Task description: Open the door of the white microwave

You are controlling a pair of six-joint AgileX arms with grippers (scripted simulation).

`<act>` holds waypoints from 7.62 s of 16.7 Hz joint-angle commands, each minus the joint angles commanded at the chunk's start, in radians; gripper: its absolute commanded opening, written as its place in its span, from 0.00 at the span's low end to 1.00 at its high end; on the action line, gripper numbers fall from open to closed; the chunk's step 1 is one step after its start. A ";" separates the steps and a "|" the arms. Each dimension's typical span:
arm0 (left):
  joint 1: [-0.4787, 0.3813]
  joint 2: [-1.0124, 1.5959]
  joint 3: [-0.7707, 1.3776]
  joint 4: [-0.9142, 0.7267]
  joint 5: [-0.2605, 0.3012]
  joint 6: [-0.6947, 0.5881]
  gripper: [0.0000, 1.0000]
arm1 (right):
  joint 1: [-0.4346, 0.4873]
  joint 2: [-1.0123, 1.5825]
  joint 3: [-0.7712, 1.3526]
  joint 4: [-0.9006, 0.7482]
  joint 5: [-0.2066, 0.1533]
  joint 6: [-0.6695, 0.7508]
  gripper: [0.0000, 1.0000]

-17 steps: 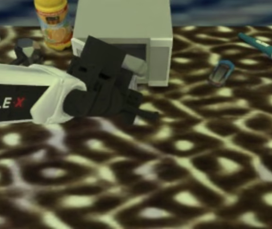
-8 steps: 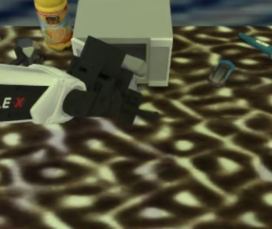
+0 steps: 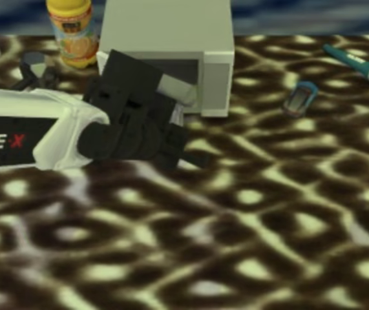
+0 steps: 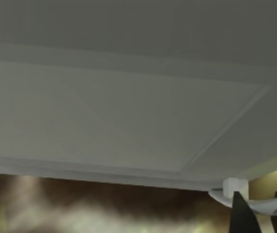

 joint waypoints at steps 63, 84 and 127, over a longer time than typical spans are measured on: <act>0.042 -0.040 -0.049 0.002 0.087 0.101 0.00 | 0.000 0.000 0.000 0.000 0.000 0.000 1.00; 0.042 -0.040 -0.049 0.002 0.087 0.101 0.00 | 0.000 0.000 0.000 0.000 0.000 0.000 1.00; 0.090 -0.073 -0.085 -0.012 0.175 0.207 0.00 | 0.000 0.000 0.000 0.000 0.000 0.000 1.00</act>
